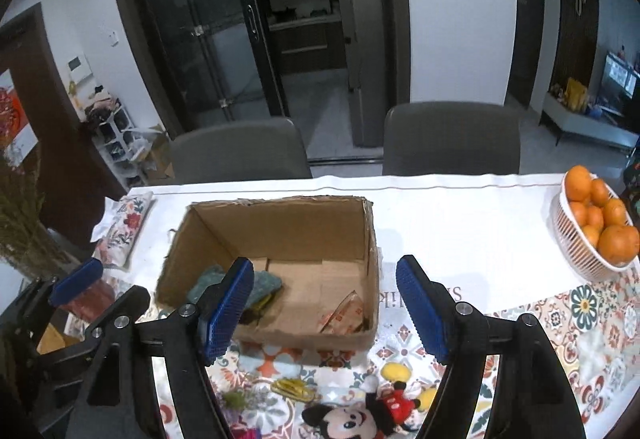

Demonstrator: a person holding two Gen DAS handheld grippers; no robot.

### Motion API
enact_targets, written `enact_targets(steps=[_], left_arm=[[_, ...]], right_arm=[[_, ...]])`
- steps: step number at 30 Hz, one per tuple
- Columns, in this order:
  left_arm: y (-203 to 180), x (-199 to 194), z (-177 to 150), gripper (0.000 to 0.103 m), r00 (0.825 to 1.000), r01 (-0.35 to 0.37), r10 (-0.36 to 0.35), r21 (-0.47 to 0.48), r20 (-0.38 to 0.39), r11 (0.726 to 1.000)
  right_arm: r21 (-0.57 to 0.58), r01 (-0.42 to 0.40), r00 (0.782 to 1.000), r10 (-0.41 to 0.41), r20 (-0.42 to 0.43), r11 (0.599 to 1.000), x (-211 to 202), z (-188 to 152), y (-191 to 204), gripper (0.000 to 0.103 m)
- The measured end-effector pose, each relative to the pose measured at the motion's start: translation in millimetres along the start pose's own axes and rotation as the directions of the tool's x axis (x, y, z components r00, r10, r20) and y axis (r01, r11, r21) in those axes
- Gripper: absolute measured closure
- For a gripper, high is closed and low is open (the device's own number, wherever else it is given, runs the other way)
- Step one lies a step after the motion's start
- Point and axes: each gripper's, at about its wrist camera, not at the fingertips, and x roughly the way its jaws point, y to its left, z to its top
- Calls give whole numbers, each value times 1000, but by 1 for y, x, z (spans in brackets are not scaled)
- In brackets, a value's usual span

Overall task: Organize soft objects
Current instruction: 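Open both tools to drop the glove and packet into the box, then move both tools back toward the remaining objects on the runner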

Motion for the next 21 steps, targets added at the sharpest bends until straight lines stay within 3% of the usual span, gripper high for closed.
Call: enact_targets(steps=[21], left_arm=[[-25, -94, -61, 35, 998, -14, 11, 47, 62, 999]], right_arm=[[10, -3, 994, 2, 105, 1000, -93, -73, -1, 28]])
